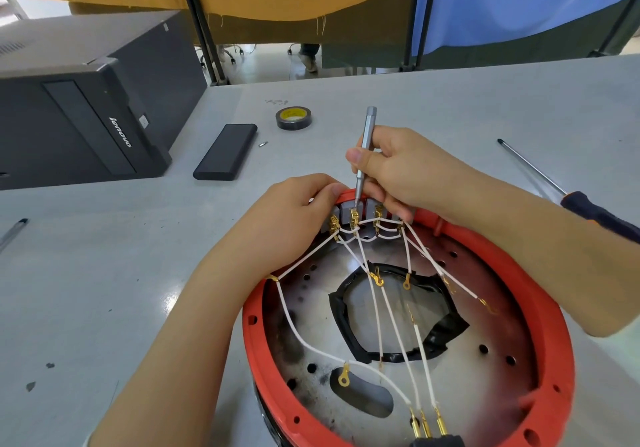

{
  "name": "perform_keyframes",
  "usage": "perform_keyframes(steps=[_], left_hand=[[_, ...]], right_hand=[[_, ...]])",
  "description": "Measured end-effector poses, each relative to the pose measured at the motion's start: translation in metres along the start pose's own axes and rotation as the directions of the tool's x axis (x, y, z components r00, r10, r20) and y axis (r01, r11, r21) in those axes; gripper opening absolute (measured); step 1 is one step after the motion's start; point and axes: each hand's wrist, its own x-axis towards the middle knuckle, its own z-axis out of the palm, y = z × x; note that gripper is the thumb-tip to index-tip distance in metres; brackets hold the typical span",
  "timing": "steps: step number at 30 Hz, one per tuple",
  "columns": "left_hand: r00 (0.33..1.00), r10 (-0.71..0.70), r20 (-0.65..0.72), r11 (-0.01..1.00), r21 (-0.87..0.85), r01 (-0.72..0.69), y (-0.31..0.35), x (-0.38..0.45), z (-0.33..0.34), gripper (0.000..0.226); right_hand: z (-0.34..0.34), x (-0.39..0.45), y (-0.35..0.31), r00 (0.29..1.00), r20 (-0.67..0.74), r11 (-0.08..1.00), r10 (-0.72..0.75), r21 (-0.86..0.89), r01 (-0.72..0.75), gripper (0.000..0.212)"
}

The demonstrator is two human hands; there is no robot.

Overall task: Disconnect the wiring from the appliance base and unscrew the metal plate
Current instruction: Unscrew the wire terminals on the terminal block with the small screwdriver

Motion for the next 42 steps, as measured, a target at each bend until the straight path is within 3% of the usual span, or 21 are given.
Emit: perform_keyframes(steps=[4, 8, 24, 31, 37, 42], left_hand=[[1.0, 0.006, -0.005, 1.0, 0.0, -0.006, 0.0, 0.0, 0.0, 0.031], [1.0, 0.009, -0.007, 1.0, 0.012, -0.009, -0.001, 0.0, 0.0, 0.031], [1.0, 0.023, -0.017, 1.0, 0.019, -0.022, -0.004, 0.002, 0.001, 0.029], [1.0, 0.023, -0.014, 0.999, 0.027, -0.022, 0.0, 0.0, 0.0, 0.031], [0.999, 0.007, -0.047, 1.0, 0.016, -0.006, 0.003, -0.005, 0.0, 0.028], [0.991, -0.029, -0.13, 0.999, 0.031, 0.033, 0.0, -0.018, 0.003, 0.027]], right_hand=[[0.003, -0.009, 0.004, 0.989, -0.125, 0.996, -0.08, 0.032, 0.085, 0.015], [0.003, -0.011, 0.004, 0.978, -0.164, 0.992, -0.129, -0.008, 0.129, 0.016], [0.002, -0.008, 0.0, 0.991, -0.096, 0.996, -0.089, -0.04, 0.085, 0.016], [0.001, -0.012, -0.003, 0.988, -0.145, 0.988, -0.056, 0.135, 0.076, 0.019], [-0.008, -0.014, -0.012, 1.0, 0.0, 0.984, 0.026, 0.177, -0.026, 0.021], [-0.008, -0.025, -0.001, 0.992, -0.114, 0.979, -0.046, 0.191, 0.067, 0.017]])
